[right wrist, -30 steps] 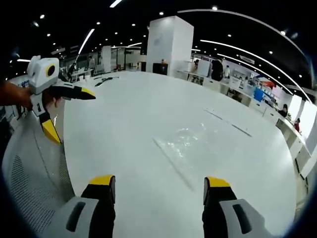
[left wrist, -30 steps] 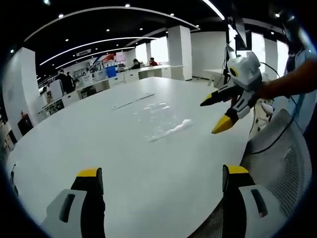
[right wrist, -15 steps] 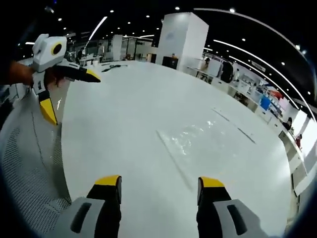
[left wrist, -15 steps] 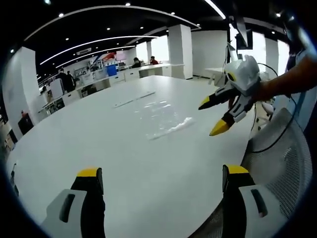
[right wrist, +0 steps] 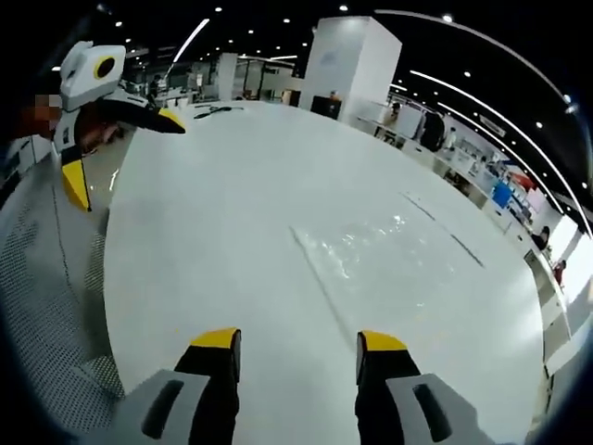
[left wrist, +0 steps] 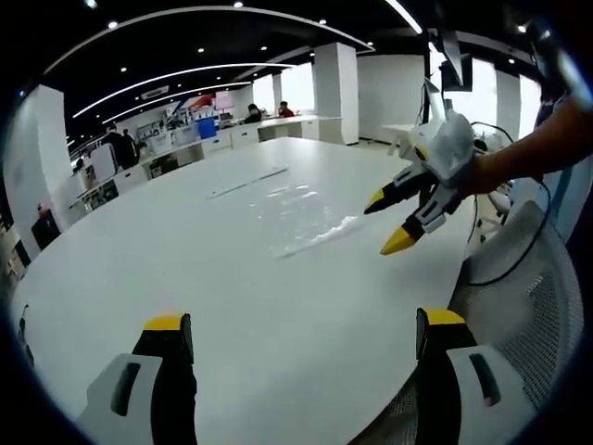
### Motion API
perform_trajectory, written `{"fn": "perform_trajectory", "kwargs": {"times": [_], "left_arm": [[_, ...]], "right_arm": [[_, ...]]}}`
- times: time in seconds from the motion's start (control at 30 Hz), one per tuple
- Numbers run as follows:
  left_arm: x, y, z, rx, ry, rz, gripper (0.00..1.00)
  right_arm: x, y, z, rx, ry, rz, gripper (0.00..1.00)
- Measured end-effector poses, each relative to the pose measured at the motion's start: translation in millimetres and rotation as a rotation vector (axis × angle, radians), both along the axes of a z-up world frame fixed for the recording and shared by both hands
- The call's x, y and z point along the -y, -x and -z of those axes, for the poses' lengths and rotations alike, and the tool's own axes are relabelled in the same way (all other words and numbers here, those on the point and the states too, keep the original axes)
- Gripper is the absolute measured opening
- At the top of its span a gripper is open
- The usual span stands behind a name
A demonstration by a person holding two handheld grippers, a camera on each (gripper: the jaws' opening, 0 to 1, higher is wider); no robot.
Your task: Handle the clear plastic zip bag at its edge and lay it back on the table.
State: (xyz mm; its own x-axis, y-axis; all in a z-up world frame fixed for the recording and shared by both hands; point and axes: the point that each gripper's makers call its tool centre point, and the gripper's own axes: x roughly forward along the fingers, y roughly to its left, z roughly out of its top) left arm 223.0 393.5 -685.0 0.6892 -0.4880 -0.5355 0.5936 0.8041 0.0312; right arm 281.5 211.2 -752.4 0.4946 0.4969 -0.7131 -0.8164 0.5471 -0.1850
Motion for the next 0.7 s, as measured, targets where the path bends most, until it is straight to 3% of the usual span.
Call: {"fn": "perform_trajectory", "kwargs": {"times": [0.37, 0.7], "left_arm": [[0.6, -1.4, 0.6, -0.006, -0.002, 0.001, 0.99], [-0.6, -3.3, 4.2, -0.021, -0.006, 0.006, 0.99]], "right_arm": [[1.4, -18.9, 0.9, 0.005, 0.031, -0.003, 0.41], [3.0, -30.1, 8.8, -0.047, 0.016, 0.036, 0.37]]}}
